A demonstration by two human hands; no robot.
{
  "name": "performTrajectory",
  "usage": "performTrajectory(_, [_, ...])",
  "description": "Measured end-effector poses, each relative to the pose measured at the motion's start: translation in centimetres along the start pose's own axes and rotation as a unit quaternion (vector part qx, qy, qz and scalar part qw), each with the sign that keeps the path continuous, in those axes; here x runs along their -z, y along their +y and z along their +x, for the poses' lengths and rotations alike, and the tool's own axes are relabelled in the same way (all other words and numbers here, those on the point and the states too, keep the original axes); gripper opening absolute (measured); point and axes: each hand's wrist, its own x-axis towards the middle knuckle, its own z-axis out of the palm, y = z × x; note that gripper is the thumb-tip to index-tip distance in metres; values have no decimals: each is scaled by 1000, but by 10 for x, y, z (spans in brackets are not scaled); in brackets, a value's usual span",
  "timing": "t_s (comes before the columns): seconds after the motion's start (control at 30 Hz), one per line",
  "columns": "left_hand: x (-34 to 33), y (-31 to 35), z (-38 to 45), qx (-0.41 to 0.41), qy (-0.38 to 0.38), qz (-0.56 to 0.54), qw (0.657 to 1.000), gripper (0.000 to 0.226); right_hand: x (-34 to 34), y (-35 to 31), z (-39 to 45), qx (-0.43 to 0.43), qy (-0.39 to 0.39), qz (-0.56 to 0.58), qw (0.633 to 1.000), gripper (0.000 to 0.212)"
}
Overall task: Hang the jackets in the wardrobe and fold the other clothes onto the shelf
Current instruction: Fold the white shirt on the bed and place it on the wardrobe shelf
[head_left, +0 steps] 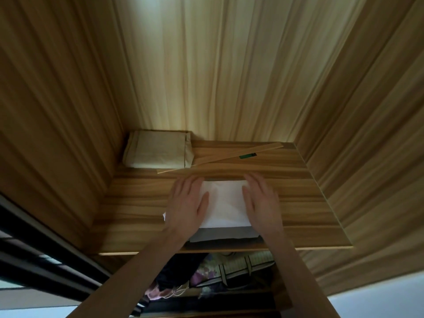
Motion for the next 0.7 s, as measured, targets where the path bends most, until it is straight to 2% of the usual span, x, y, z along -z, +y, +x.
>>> performTrajectory(0.07, [-11,-4,0,-23,-57,25,998,53,-9,8,0,27,-54,-47,997,61])
performTrajectory(0.2, [-32,-24,-15,24,-158,48,986,69,-21,32,-5,-6,-146,-44,988,70])
performTrajectory(0.43, [-48,-28,-19,57,-169,13,984,74,-41,42,-7,-43,-164,31,985,63])
performTrajectory(0.57, [-42,-24,-16,60,-185,20,981,72,-39,42,-6,-39,-174,23,984,62])
performTrajectory(0.7, [-23,-15,-13,60,-188,33,980,70,-30,39,-6,-19,-168,-13,986,72])
